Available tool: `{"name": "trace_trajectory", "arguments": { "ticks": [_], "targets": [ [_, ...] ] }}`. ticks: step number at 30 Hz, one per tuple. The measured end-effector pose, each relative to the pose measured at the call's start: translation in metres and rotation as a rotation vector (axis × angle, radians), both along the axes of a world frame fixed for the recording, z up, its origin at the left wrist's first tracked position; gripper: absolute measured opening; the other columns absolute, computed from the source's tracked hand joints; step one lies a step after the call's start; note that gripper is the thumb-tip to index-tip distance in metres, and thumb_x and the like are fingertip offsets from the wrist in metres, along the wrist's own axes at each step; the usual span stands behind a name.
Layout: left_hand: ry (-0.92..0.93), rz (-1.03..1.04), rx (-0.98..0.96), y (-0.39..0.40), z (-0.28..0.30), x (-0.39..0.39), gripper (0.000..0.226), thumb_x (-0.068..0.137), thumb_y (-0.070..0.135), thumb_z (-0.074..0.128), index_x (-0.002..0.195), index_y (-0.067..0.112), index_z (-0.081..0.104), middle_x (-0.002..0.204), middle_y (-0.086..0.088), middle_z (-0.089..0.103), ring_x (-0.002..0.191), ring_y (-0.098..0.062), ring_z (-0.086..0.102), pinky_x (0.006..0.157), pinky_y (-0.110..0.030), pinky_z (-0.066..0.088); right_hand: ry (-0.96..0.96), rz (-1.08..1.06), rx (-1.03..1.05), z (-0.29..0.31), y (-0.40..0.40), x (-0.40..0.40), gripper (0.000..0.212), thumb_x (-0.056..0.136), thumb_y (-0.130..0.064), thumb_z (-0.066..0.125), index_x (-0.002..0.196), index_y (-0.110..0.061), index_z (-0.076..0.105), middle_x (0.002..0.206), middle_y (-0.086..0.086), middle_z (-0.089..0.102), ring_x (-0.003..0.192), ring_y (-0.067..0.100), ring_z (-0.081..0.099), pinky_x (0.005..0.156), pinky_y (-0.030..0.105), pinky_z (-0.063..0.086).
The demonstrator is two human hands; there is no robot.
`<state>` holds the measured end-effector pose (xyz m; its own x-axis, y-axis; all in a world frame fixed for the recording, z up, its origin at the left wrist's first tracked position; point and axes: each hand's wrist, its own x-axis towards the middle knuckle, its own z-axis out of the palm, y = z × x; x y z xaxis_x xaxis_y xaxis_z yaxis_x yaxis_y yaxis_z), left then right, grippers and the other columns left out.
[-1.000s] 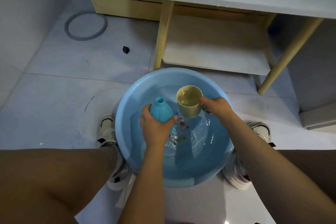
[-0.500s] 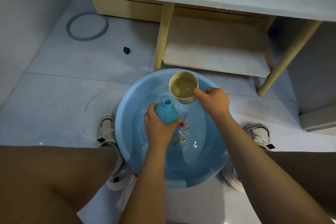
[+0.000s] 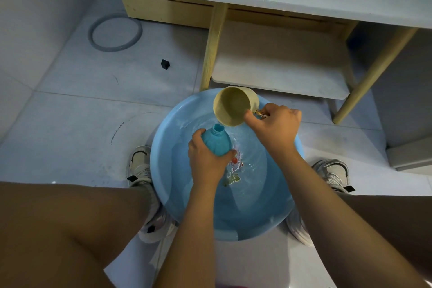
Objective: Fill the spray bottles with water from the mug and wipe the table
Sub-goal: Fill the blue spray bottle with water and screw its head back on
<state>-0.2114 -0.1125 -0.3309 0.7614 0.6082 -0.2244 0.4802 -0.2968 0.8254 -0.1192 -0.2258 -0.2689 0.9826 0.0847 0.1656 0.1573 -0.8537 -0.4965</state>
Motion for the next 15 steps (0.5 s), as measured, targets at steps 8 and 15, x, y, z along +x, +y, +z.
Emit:
{"name": "trace_trajectory", "arguments": {
  "ticks": [8, 15],
  "targets": [
    [0.004, -0.011, -0.001, 0.0001, 0.0027, 0.0006, 0.091, 0.058, 0.036, 0.088, 0.13, 0.023, 0.034, 0.129, -0.002, 0.041, 0.115, -0.018, 0.043, 0.09, -0.03, 0.042, -0.17, -0.027, 0.033, -0.0017, 0.0027, -0.0051, 0.044, 0.066, -0.058, 0.042, 0.051, -0.017, 0.044, 0.045, -0.016, 0.02, 0.053, 0.016, 0.032, 0.066, 0.025, 0.009],
    [0.011, -0.019, -0.018, -0.0018, 0.0032, -0.0014, 0.091, 0.058, 0.034, 0.088, 0.13, 0.022, 0.034, 0.129, -0.002, 0.04, 0.116, -0.02, 0.043, 0.094, -0.036, 0.045, -0.224, -0.026, 0.011, -0.0026, 0.0037, -0.0027, 0.046, 0.067, -0.056, 0.047, 0.05, -0.014, 0.05, 0.045, -0.005, 0.032, 0.051, 0.018, 0.034, 0.066, 0.025, 0.008]
  ]
}}
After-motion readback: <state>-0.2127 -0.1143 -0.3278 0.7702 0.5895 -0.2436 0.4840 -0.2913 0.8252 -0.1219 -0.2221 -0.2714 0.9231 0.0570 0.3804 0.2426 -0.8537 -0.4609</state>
